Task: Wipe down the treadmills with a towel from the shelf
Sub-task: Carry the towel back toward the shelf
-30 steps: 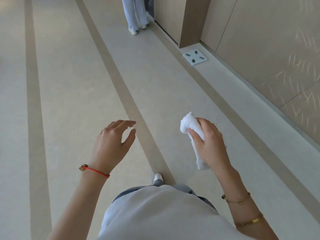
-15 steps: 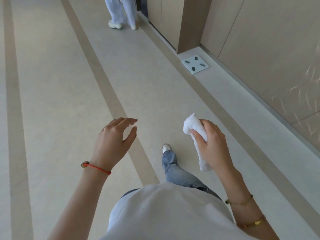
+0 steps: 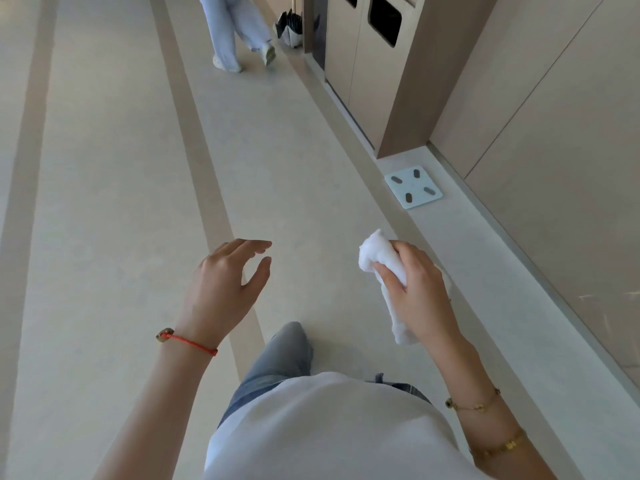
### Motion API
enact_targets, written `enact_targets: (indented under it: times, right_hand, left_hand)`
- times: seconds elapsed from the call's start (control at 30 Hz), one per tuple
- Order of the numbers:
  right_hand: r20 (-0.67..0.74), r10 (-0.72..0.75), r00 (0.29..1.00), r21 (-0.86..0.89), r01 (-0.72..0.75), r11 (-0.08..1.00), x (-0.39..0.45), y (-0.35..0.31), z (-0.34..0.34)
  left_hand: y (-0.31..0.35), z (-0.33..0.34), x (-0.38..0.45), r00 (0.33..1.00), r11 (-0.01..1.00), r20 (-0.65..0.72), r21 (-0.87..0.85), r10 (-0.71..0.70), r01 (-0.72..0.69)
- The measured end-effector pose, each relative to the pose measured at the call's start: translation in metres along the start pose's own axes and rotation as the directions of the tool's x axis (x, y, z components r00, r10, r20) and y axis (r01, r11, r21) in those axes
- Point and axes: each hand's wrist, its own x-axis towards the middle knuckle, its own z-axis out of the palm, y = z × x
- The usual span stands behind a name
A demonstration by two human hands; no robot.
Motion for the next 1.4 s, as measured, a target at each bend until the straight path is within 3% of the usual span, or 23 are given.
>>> enact_targets:
  times: [0.3, 0.6, 1.07, 1.4]
  right_hand:
    - [0.011, -0.009, 1.0, -0.028, 0.009, 1.0, 0.207, 0.006, 0.043]
    - [-0.088, 0.035, 0.995, 0.003, -0.035, 0.999, 0.433, -0.01, 0.061]
    - [-0.122, 0.096, 0.988, -0.01, -0.098, 0.995, 0.71, 0.036, 0.081]
    - [-0.157, 0.133, 0.978, -0.018, -0.138, 0.99, 0.926, 0.072, 0.044]
  left_hand:
    - [-0.07, 0.039, 0.205, 1.0, 0.999, 0.002, -0.021, 0.026, -0.026]
    - [-0.12, 0.049, 0.437, 0.995, 0.995, 0.044, -0.009, 0.095, -0.095]
    - [-0.151, 0.12, 0.733, 0.983, 0.989, 0.109, -0.007, 0.148, -0.148]
    - [-0.141, 0.177, 0.965, 0.968, 0.973, 0.104, -0.066, 0.227, -0.221]
